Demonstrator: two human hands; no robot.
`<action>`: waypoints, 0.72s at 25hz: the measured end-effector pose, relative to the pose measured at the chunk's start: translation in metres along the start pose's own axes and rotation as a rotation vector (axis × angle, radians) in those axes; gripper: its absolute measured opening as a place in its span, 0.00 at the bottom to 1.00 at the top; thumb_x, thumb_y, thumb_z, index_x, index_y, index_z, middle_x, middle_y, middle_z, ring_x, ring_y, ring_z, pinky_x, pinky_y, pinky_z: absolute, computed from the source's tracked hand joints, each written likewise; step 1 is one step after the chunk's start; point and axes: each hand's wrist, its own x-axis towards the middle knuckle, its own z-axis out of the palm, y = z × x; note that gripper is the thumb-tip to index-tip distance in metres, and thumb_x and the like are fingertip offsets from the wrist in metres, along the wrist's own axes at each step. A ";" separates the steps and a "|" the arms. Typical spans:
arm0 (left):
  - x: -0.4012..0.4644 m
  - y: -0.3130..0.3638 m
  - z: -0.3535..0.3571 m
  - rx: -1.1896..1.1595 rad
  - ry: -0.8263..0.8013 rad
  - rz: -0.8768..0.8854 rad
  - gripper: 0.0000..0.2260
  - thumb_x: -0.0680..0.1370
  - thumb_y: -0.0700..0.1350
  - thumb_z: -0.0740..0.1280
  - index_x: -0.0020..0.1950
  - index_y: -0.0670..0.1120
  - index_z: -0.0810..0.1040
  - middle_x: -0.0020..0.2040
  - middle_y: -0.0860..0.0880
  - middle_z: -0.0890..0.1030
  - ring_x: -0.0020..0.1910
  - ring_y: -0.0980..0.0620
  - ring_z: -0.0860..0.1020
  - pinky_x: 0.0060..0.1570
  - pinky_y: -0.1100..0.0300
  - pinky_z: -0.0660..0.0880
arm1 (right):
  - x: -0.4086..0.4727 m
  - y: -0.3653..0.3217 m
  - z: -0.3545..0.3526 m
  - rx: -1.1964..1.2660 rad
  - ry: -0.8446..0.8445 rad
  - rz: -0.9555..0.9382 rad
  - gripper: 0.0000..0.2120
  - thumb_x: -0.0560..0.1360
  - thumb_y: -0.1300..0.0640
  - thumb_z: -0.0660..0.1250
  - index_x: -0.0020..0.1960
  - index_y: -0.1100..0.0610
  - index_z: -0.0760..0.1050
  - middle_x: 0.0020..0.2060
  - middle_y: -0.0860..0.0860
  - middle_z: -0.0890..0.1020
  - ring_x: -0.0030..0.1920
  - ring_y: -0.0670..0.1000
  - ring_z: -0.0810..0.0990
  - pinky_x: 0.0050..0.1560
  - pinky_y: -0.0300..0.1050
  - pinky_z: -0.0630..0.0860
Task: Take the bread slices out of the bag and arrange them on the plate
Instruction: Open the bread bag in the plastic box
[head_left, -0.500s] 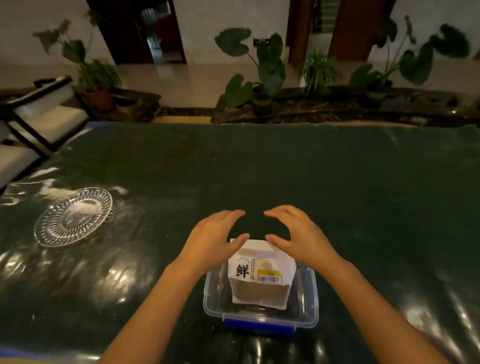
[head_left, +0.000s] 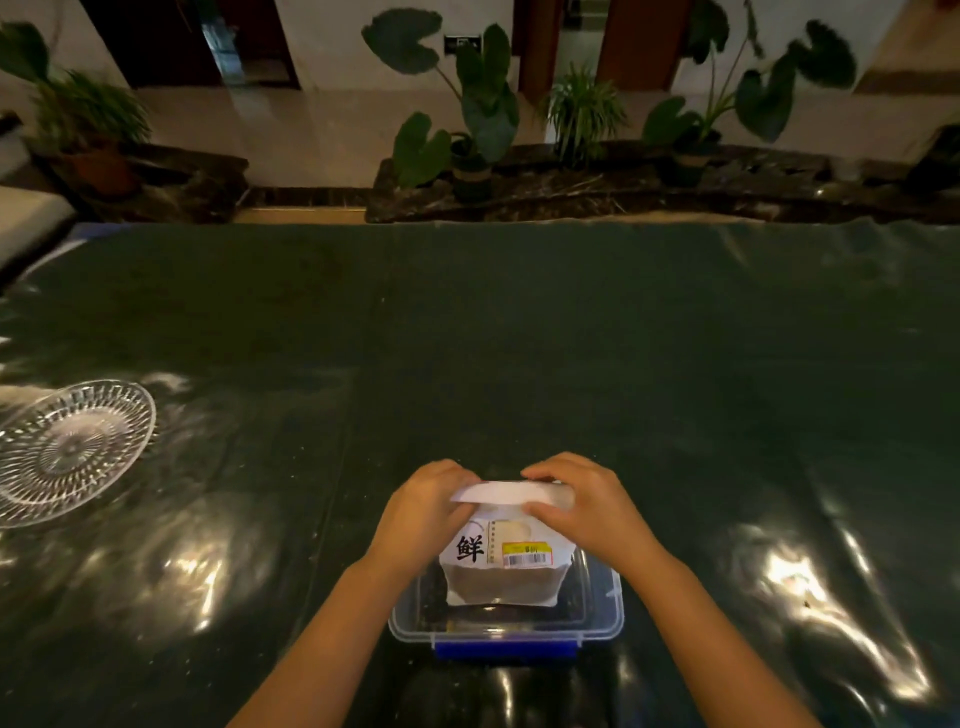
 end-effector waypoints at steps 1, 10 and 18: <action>0.003 0.000 0.000 -0.016 0.007 -0.015 0.07 0.73 0.43 0.68 0.49 0.49 0.81 0.46 0.50 0.80 0.46 0.54 0.77 0.45 0.60 0.75 | 0.000 0.003 -0.001 -0.031 -0.027 -0.029 0.16 0.70 0.54 0.70 0.58 0.50 0.76 0.53 0.46 0.78 0.53 0.45 0.75 0.54 0.41 0.74; 0.018 0.015 -0.009 0.020 -0.036 -0.027 0.18 0.71 0.47 0.71 0.60 0.54 0.74 0.49 0.60 0.74 0.49 0.59 0.75 0.51 0.64 0.75 | 0.022 0.007 -0.015 0.309 -0.030 0.138 0.05 0.70 0.56 0.70 0.45 0.49 0.79 0.42 0.45 0.82 0.44 0.45 0.81 0.41 0.37 0.78; 0.017 0.011 -0.018 -0.191 0.034 -0.150 0.03 0.74 0.45 0.68 0.43 0.53 0.81 0.39 0.60 0.78 0.40 0.61 0.78 0.36 0.71 0.72 | 0.027 0.000 -0.022 0.542 -0.032 0.129 0.07 0.70 0.55 0.70 0.44 0.43 0.77 0.42 0.44 0.81 0.44 0.41 0.80 0.38 0.30 0.76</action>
